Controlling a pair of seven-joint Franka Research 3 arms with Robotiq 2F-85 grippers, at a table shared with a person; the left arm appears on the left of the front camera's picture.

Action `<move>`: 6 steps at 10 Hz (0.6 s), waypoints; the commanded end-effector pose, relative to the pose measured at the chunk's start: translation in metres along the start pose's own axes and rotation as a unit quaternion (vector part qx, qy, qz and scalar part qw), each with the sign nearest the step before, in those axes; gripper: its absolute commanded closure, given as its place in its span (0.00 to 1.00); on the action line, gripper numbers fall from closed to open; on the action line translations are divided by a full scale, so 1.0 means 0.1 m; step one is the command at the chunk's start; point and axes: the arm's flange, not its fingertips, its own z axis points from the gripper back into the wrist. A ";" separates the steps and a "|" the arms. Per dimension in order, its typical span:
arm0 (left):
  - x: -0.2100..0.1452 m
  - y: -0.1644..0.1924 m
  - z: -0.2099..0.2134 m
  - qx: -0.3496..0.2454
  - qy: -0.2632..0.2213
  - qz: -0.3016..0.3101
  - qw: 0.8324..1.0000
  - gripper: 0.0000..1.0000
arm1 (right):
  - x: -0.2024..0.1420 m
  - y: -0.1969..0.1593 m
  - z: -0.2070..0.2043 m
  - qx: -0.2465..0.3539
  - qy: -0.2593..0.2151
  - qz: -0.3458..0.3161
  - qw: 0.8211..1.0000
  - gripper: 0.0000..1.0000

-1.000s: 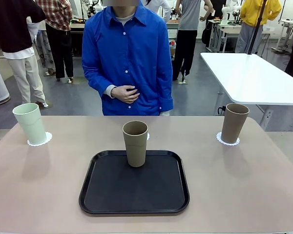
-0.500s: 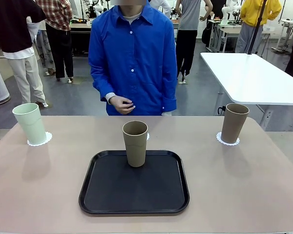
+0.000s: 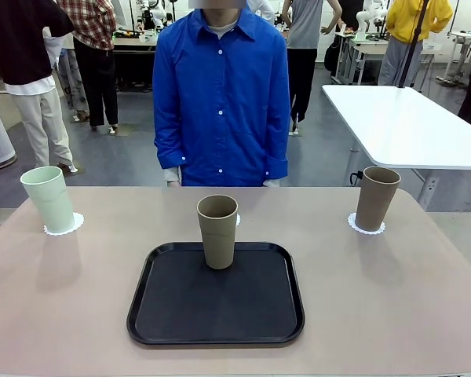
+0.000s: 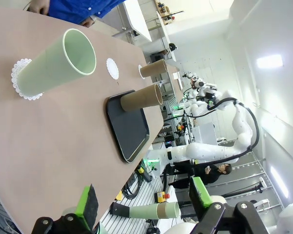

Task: Place coasters on the table and set cups on them.
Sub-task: Take one Reusable plastic cup from the Flat Tray and place it on a coaster set by the human.

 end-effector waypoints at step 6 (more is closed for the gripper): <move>-0.01 -0.01 0.02 -0.003 0.001 -0.003 1.000 0.00 | 1.55 0.73 -1.68 -0.234 0.159 0.104 0.953 0.00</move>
